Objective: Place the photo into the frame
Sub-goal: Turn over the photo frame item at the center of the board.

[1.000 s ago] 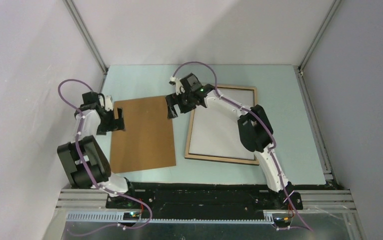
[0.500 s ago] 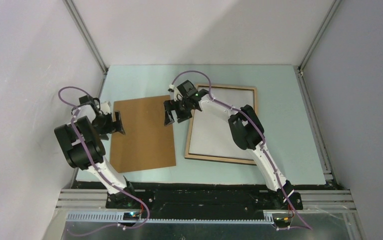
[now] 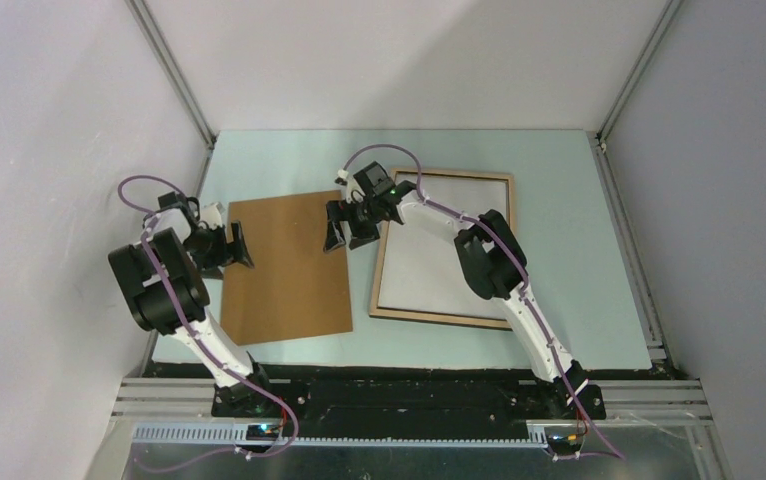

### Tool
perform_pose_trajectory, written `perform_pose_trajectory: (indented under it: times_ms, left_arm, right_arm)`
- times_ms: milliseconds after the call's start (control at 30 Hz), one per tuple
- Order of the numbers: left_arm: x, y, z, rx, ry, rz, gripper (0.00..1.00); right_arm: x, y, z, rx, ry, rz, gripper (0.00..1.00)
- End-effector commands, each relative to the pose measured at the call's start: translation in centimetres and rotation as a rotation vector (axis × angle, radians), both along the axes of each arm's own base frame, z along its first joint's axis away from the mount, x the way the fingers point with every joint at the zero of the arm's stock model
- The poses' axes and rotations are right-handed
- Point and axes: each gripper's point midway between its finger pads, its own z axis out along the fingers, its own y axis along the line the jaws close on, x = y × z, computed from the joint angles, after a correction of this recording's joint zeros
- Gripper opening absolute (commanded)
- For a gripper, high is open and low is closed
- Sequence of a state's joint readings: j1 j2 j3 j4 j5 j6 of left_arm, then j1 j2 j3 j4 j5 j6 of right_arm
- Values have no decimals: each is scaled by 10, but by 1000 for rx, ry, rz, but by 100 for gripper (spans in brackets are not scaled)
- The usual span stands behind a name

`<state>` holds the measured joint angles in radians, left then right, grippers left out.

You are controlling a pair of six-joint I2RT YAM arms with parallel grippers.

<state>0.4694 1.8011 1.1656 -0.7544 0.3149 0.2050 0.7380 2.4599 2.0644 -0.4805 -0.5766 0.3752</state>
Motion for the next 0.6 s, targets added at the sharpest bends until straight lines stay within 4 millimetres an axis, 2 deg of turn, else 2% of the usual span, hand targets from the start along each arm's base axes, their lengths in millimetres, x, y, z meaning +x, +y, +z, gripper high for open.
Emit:
perform_pose_trajectory:
  times_ms: [0, 167, 567]
  left_arm:
    - [5, -15, -1, -90, -35, -41, 91]
    - [7, -32, 17, -173, -86, -51, 90]
    - [12, -71, 103, -337, -308, -117, 89]
  right_arm:
    - [-8, 6, -6, 34, 51, 13, 95]
    - [-10, 7, -6, 55, 71, 12, 94]
    - [-5, 0, 9, 91, 72, -1, 93]
